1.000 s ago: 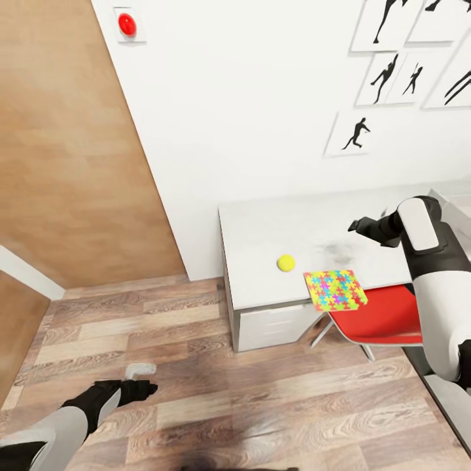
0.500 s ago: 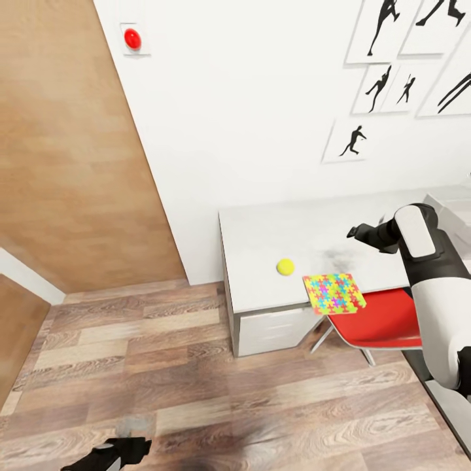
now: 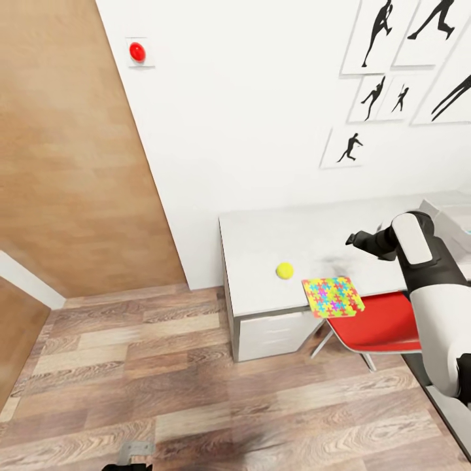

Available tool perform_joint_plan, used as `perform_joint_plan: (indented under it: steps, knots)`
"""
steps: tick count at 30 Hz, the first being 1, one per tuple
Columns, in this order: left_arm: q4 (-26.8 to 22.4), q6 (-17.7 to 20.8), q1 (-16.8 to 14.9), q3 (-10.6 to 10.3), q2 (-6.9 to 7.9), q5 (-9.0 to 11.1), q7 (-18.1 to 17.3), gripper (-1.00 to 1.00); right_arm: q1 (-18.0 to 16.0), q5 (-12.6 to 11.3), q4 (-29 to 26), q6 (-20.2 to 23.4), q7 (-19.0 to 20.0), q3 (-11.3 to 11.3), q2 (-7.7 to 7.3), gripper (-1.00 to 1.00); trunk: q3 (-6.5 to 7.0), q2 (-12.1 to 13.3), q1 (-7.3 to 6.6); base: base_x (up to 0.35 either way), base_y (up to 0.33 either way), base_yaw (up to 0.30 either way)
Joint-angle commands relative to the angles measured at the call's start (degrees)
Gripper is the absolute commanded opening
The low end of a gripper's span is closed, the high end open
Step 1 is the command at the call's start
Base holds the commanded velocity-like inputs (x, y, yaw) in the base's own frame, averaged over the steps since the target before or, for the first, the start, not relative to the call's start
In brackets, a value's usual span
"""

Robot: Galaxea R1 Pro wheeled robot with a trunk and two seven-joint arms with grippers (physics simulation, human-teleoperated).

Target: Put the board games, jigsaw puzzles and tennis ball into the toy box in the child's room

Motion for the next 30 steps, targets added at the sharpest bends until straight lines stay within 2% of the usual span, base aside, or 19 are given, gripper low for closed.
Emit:
perform_joint_plan:
  steps: [1,12,30]
  knots:
    - [0.1,-0.4,0.0,0.3,-0.06,-0.3,0.5,1.0,0.4,-0.6,-0.1,0.1,-0.6,0.0,0.01,1.0,0.01,-0.1,0.03,0.0,0.0,0.0]
    - [0.1,-0.6,0.3,0.2,-0.28,-0.2,1.5,1.0,3.3,-0.6,-0.2,0.1,-0.3,0.0,0.32,1.0,1.06,-0.1,0.03,0.0,0.0,0.0]
    - [0.1,-0.9,1.4,0.2,-0.25,-0.4,1.5,1.0,3.6,-0.5,-0.2,0.0,0.2,0.0,0.34,1.0,2.78,-0.1,0.03,0.0,0.0,0.0]
